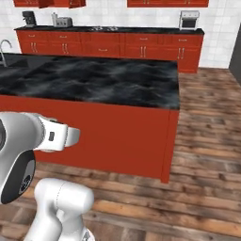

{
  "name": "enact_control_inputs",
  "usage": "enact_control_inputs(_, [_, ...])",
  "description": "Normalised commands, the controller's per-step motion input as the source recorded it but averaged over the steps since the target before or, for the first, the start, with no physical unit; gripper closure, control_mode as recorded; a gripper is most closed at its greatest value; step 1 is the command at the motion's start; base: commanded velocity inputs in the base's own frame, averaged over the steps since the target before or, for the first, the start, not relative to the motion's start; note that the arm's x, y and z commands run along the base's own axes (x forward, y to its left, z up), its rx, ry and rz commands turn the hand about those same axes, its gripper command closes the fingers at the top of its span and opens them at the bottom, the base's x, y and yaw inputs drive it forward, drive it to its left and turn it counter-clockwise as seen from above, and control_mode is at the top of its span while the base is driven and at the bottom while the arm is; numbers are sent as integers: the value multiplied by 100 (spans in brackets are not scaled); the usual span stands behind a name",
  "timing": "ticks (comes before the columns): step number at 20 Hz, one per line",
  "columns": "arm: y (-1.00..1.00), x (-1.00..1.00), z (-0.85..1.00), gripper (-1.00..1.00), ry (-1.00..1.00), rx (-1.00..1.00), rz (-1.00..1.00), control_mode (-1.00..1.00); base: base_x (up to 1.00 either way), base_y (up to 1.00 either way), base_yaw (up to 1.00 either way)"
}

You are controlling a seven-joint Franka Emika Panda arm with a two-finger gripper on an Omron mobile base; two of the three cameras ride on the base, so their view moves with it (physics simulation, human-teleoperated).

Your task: Retrieve the shaker from the cabinet and place it next the steak on a plate on the dining table.

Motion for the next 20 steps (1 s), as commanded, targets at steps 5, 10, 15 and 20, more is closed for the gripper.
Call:
enact_control_inputs(5, [0,0,0,100,0,0,0,100,0,100,0])
enact_control_inputs(10, [0,0,0,100,0,0,0,100,0,100,0])
enact_control_inputs(15, [0,0,0,100,0,0,0,100,18,100,0])
enact_control_inputs(20, [0,0,0,100,0,0,0,100,25,100,0])
